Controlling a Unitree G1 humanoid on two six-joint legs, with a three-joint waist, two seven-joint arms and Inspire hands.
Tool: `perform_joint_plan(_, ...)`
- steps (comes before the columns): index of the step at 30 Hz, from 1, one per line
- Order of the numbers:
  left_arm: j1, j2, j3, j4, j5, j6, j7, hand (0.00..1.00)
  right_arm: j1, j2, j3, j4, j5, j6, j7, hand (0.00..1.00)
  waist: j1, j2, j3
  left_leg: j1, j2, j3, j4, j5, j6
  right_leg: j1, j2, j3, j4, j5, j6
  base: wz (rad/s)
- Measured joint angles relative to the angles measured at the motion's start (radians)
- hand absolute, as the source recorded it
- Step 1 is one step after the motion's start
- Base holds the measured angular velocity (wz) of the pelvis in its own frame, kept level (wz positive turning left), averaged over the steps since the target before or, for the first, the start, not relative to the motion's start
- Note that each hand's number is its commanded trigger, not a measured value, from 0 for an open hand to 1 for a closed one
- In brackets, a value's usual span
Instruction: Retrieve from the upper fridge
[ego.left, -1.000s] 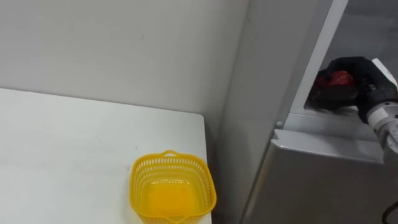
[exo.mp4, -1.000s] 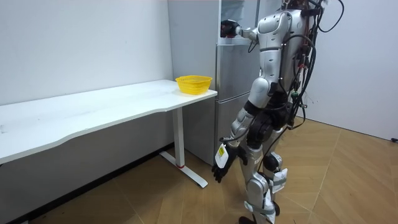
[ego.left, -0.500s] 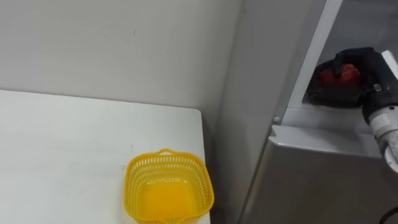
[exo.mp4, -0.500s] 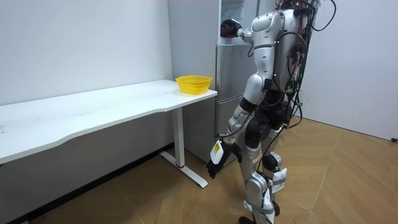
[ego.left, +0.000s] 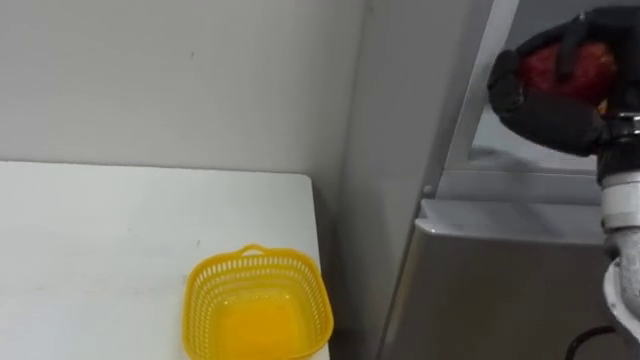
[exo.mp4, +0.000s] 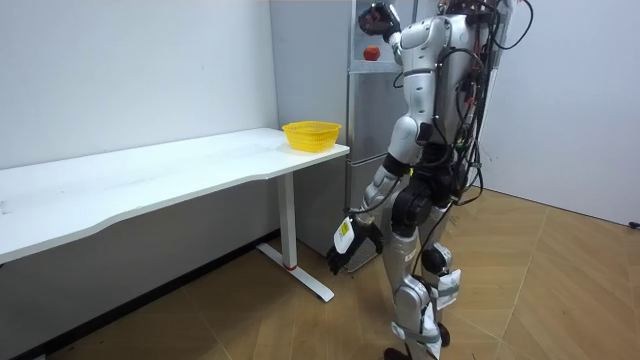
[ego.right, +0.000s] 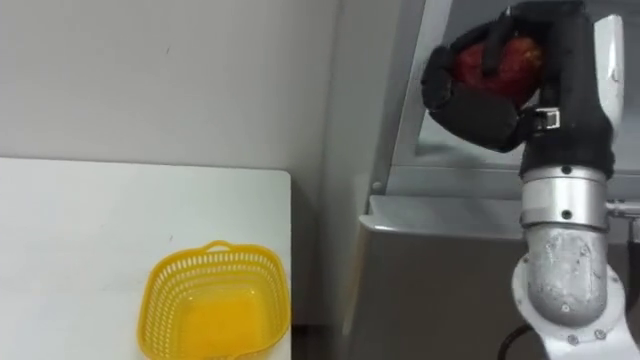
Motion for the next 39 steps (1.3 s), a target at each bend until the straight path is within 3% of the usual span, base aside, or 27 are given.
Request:
perform_joint_plan(8, -0.008, -0.001, -0.002, 0.012, -0.021, -0.015, -0.003, 0.0, 0.004, 0.073, 0.038, -0.114, -0.217, -0.066, -0.033, 1.0, 0.005, 0.0, 0.0059, -0.01, -0.004, 0.001, -0.001, 0.0, 0.0, -0.003, -0.006, -0.001, 0.0, 0.0, 0.0, 0.02)
perform_joint_plan(12, -0.027, -0.001, -0.003, 0.05, -0.018, -0.02, -0.006, 0.0, 0.001, 0.072, 0.102, -0.172, -0.254, -0.071, 0.007, 1.0, 0.011, -0.003, 0.0042, -0.011, -0.002, 0.001, -0.002, 0.0, 0.0, -0.006, -0.003, 0.0, 0.004, 0.0, 0.0, 0.01)
perform_joint_plan(17, -0.026, 0.001, -0.007, 0.053, -0.017, -0.021, -0.015, 0.0, 0.001, 0.061, 0.153, -0.203, -0.282, -0.087, 0.084, 1.0, 0.016, -0.018, -0.0046, -0.014, 0.0, -0.001, 0.002, 0.0, 0.0, -0.013, -0.002, 0.0, 0.02, 0.001, -0.001, 0.0)
perform_joint_plan(21, -0.031, 0.009, -0.025, 0.058, -0.018, -0.029, -0.017, 0.0, 0.0, 0.06, 0.16, -0.203, -0.282, -0.096, 0.119, 1.0, 0.028, -0.033, 0.0029, -0.015, -0.001, -0.001, 0.004, 0.0, 0.0, -0.014, -0.003, 0.0, 0.02, 0.001, -0.001, 0.0)
perform_joint_plan(24, -0.046, 0.012, -0.025, 0.087, -0.017, -0.033, -0.024, 0.0, -0.009, 0.06, 0.17, -0.176, -0.281, -0.123, 0.129, 1.0, 0.037, -0.04, 0.005, -0.016, -0.003, -0.011, 0.005, 0.0, 0.0, -0.012, -0.005, -0.004, 0.02, 0.001, -0.001, 0.05)
perform_joint_plan(32, -0.046, 0.021, -0.042, 0.091, -0.015, -0.031, -0.033, 0.0, -0.091, 0.052, 0.228, 0.035, -0.286, -0.112, 0.218, 1.0, 0.07, -0.052, 0.0158, -0.022, -0.003, -0.016, 0.004, 0.0, 0.0, -0.014, -0.005, -0.01, 0.017, 0.0, -0.001, 0.03)
perform_joint_plan(39, -0.048, 0.038, -0.073, 0.093, -0.017, -0.027, -0.054, 0.0, -0.142, 0.05, 0.279, 0.161, -0.283, -0.087, 0.263, 1.0, 0.087, -0.054, 0.0147, -0.02, -0.003, -0.034, 0.005, 0.0, 0.0, -0.006, -0.006, -0.016, 0.009, 0.0, -0.001, 0.05)
